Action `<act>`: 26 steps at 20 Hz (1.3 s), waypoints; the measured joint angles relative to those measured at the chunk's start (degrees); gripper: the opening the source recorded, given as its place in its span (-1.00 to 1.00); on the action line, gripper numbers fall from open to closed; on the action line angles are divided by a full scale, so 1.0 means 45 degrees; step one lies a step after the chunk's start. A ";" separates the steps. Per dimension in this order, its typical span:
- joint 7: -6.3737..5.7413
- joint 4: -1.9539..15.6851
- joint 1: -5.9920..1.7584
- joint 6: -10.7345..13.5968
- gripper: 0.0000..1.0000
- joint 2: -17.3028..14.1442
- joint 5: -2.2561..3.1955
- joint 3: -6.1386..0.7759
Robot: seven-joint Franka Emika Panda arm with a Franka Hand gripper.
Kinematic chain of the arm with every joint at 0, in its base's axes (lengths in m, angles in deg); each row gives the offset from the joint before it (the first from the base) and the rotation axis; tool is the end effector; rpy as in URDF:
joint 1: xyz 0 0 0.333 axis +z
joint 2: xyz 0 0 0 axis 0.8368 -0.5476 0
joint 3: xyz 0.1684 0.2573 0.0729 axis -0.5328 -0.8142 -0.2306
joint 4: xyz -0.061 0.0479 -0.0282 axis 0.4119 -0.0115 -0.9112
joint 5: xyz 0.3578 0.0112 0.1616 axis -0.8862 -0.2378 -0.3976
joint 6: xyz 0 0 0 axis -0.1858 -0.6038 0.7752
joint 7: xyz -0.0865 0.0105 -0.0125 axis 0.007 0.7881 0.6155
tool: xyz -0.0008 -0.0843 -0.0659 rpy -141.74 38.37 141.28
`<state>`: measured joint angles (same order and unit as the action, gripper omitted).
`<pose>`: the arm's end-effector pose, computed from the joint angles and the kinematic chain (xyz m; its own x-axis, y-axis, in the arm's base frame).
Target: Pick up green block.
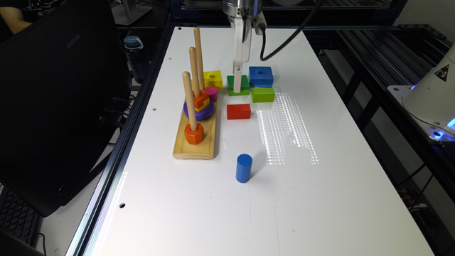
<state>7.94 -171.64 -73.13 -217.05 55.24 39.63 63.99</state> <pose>0.5242 -0.0989 0.1904 0.7141 -0.7000 -0.0046 -0.6998 -0.7136 -0.0336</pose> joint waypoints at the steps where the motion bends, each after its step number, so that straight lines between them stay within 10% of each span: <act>1: 0.0000 0.0019 0.0000 -0.0003 1.00 -0.0017 0.0000 0.0001; 26: -0.0015 0.0093 0.0002 -0.0508 1.00 -0.0574 0.0067 0.0024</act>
<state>7.88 -171.22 -73.12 -219.34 52.66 39.94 64.10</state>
